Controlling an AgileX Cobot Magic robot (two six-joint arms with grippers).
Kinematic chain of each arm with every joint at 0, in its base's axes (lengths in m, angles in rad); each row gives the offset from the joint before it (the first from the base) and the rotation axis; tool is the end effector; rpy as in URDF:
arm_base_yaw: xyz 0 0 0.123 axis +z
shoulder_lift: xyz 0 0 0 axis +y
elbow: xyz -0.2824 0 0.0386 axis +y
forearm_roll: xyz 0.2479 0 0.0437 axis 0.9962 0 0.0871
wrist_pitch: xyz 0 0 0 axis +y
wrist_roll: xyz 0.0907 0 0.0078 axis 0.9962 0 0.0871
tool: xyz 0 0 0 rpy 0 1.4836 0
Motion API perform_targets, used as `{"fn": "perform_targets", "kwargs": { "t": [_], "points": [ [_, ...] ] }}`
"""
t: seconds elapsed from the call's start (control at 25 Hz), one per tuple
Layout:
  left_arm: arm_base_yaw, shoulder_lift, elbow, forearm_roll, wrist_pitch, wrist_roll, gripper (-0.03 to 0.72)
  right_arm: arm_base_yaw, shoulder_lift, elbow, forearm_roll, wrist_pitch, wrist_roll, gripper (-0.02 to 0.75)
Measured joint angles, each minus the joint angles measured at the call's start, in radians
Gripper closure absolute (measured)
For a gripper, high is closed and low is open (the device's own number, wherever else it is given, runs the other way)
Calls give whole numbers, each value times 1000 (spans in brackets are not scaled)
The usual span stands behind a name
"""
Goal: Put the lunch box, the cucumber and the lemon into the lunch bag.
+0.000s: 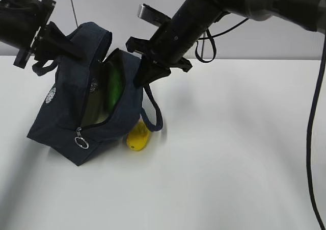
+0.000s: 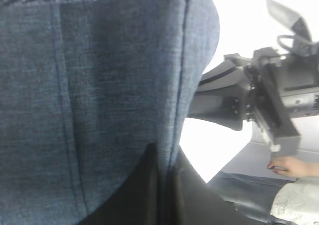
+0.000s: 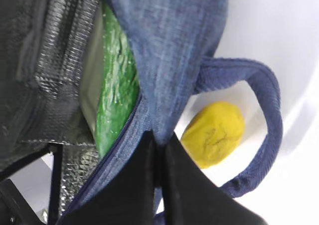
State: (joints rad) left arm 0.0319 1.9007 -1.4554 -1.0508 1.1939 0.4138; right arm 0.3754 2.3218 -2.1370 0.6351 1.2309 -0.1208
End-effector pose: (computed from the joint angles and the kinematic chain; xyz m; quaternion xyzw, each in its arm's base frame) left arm 0.3892 -0.0611 0.2592 -0.0127 0.8836 -0.4547 0.1114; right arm 0.4428 0.2292 0.2288 -0.1659 0.9308 0.3169 0.0752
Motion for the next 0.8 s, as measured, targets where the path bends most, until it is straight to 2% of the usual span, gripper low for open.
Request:
{"fn": "perform_targets", "kwargs": {
  "t": [0.36, 0.6, 0.8],
  "points": [
    [23, 0, 0, 1, -2, 0, 701, 4, 0, -45, 21, 7, 14, 734],
    [39, 0, 0, 176, -2, -51, 701, 18, 0, -51, 60, 7, 14, 734],
    [39, 0, 0, 209, 0, -63, 701, 40, 0, -74, 88, 7, 12, 734]
  ]
}}
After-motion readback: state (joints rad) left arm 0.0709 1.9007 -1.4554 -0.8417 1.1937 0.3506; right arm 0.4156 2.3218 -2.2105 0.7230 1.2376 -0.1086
